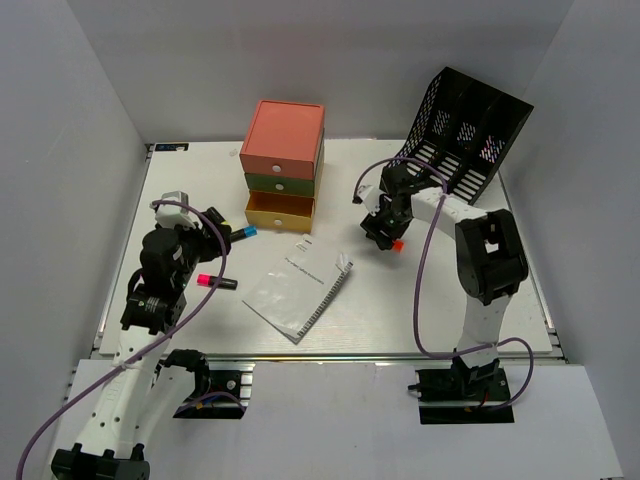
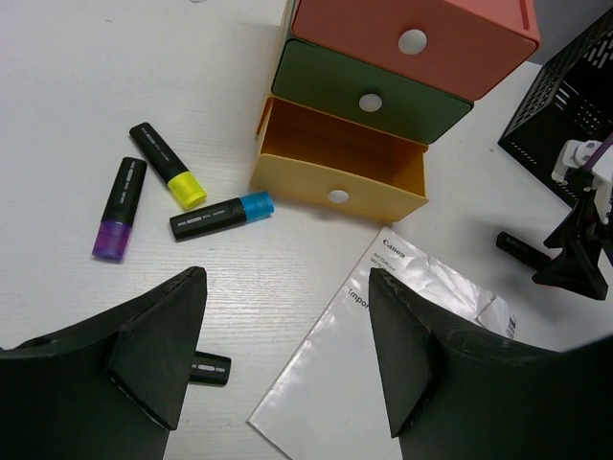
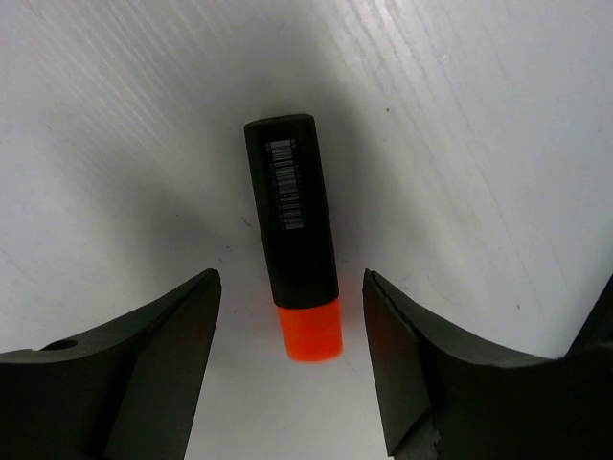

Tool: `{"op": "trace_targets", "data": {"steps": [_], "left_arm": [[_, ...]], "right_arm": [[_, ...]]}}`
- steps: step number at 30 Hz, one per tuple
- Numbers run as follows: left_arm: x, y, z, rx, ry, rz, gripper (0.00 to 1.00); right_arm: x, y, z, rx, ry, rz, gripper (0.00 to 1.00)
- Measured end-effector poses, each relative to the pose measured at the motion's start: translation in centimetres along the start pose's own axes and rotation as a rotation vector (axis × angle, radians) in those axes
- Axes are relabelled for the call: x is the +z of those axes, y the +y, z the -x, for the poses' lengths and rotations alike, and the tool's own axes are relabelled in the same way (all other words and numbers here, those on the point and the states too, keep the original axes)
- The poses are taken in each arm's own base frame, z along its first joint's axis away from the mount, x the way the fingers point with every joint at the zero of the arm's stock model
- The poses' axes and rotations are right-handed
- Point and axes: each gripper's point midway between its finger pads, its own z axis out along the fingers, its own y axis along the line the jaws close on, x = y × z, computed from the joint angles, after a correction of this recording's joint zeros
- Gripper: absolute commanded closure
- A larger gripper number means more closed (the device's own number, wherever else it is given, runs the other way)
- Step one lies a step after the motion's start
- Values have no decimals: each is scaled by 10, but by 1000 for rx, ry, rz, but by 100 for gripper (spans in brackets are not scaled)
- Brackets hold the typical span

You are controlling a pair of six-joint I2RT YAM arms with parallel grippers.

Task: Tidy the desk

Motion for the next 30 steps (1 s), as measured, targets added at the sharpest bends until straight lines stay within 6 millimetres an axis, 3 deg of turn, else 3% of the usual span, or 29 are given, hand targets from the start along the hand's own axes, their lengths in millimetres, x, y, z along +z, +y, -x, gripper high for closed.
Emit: {"op": "trace_targets", "data": {"steps": [6,12,13,16,20,22,24,26,30], "left_arm": [[0,0,0,0,-2,0,22],[0,0,1,0,-4,2,22],[0,0,1,0,-4,3,22],[0,1,1,0,-5,6,22],[0,2,1,0,-5,13,22],[1,3,1,0,-5,17,22],[1,4,0,0,-3,22,22],[2,5,0,0,-1,27,22],[4,7,-3,0,9,39,22]], "right_arm": [[8,2,-8,-16,28,21,40],[11,3,-10,-33,32,37,64],[11,2,-10,-39,31,37,73],[11,0,-10,-51,31,31,88],[5,0,-12,-79,42,27,99],[-4,4,-10,-100,42,36,100],[-22,6,3,-129,13,31,100],[-45,9,29,-180,-46,18,100],[-91,34,106,-337,-237,-16,100]]}}
